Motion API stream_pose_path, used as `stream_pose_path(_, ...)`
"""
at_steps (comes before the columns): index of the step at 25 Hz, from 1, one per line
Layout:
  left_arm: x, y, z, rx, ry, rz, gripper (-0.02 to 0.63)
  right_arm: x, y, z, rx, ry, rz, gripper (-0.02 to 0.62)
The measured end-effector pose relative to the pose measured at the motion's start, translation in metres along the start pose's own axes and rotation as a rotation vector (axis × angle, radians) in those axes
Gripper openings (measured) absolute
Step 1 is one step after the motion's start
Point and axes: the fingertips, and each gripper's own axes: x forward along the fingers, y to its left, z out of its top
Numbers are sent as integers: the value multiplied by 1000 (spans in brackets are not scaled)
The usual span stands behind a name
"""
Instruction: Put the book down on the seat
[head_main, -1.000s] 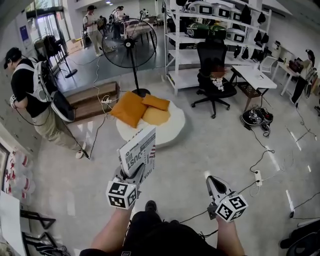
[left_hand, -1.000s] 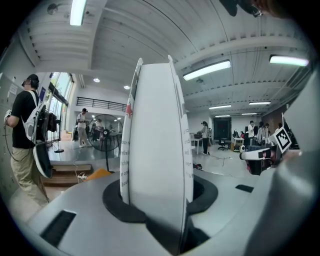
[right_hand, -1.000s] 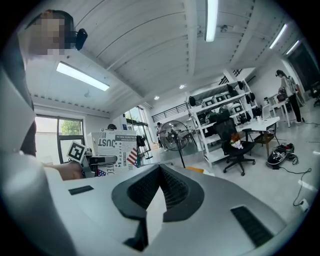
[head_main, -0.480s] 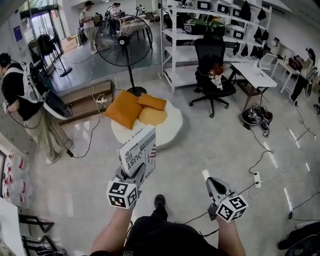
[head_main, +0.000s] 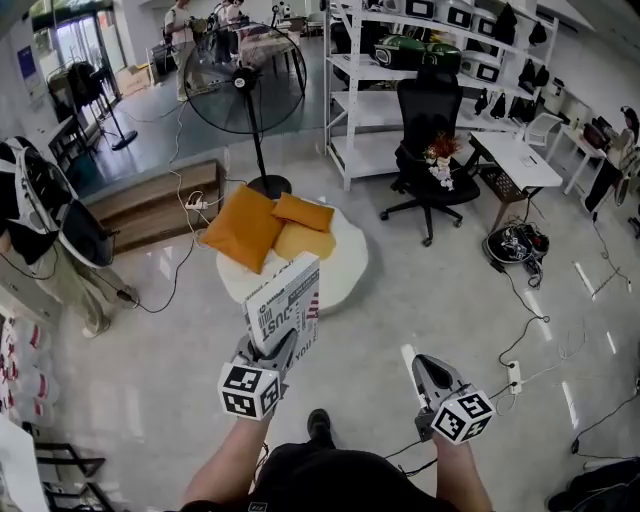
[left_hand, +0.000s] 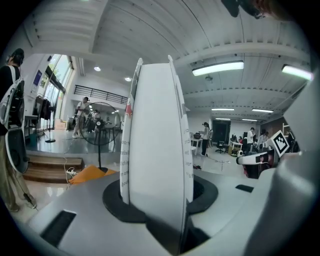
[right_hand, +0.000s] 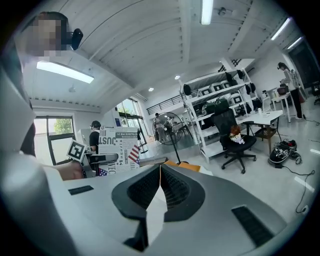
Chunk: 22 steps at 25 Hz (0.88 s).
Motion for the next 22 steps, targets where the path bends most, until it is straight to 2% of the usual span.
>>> stream_pose_path(6,44,57,14,-11,5,4,160,78,-3,24,-12,15,21,9)
stream_pose_path(12,65,101,27,-3,-2,16,160,134,-2,39,-32,25,40,8)
stream_pose_path(22,81,137,23,-32,17,67,160,193,-6,46,-30,44,104,9)
